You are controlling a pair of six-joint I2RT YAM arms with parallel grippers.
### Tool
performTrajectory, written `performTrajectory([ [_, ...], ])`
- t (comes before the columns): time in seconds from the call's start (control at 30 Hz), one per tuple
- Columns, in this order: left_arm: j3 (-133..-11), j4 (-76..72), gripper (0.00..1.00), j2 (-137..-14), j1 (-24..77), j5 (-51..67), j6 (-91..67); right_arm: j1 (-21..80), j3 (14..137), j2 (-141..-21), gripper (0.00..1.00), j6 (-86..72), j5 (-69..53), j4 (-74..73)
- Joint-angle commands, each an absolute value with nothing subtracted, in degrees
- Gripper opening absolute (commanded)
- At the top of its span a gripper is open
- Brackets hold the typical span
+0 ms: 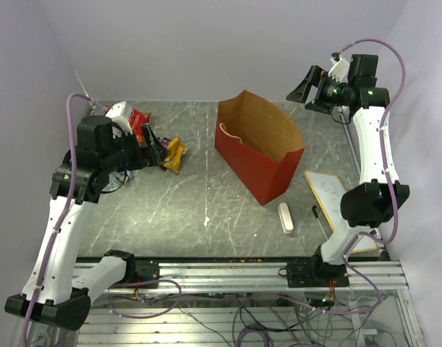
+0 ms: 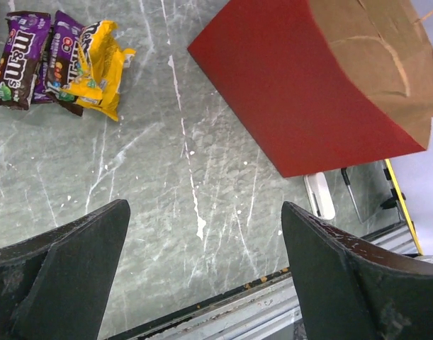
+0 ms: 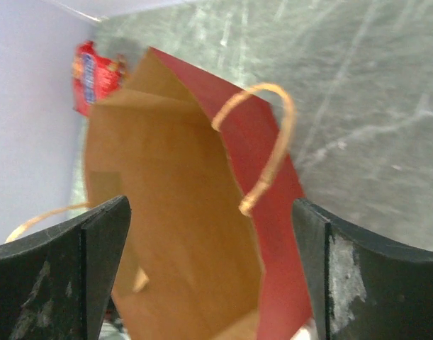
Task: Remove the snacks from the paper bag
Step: Adjust the paper bag at the center of the board, then reset both arms
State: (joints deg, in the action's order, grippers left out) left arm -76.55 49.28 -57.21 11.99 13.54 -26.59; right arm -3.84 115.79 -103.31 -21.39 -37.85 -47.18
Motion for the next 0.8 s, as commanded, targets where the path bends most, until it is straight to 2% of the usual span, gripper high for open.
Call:
performTrajectory([
  [0.0,-79.52,48.48,1.0,-55.82,12.5,17.55,-25.74,-0.68,117.4,-96.21,1.0,-16.47,-23.16,-58.2],
  [0.13,-85.91,50.3,1.0,-56.9,16.61,16.5,-19.36,6.65,118.76,-90.56,1.0,-15.59,-9.65,-63.79],
  [0.2,-90.25,51.68,1.0,-57.92,19.33,14.45,-15.53,10.09,117.25,-86.57,1.0,-17.28,-6.84,-63.98],
  [0.3,-98.03,54.19,1.0,-59.62,23.38,9.09,-10.35,11.03,111.19,-77.41,1.0,-21.18,-10.66,-58.47],
  [0.47,-106.98,54.72,1.0,-59.8,24.08,2.64,-11.23,11.06,107.55,-64.11,1.0,-22.28,-15.68,-52.59],
  [0.57,-108.52,52.22,0.98,-57.57,24.08,-2.11,-15.15,10.97,105.04,-56.44,1.0,-23.8,-13.91,-50.14],
  [0.77,-107.1,45.93,0.94,-52.06,24.08,-7.48,-19.37,10.94,105.13,-50.48,1.0,-28.29,-8.02,-50.47],
])
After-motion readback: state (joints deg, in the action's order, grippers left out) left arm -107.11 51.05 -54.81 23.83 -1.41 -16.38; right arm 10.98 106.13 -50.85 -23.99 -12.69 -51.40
